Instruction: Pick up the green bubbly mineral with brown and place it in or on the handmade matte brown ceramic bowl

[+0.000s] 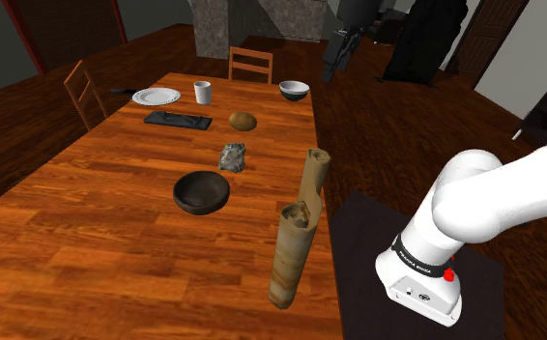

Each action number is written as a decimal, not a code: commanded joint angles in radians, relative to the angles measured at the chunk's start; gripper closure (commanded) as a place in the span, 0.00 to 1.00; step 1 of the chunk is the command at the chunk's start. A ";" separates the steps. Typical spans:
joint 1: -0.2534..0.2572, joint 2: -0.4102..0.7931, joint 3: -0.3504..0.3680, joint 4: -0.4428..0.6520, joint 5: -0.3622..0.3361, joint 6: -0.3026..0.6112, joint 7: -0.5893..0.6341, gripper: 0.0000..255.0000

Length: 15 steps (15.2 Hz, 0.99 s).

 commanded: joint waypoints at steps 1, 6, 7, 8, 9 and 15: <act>0.000 0.000 0.000 0.000 0.000 0.000 0.000 0.00; 0.026 0.197 -0.049 0.058 -0.004 0.081 -0.120 0.00; 0.031 0.238 -0.057 0.073 -0.003 0.095 -0.143 0.00; 0.036 0.279 -0.065 0.090 -0.001 0.107 -0.167 0.00; 0.041 0.321 -0.072 0.108 0.001 0.118 -0.191 0.00; 0.065 0.573 -0.101 0.239 0.023 0.164 -0.332 0.00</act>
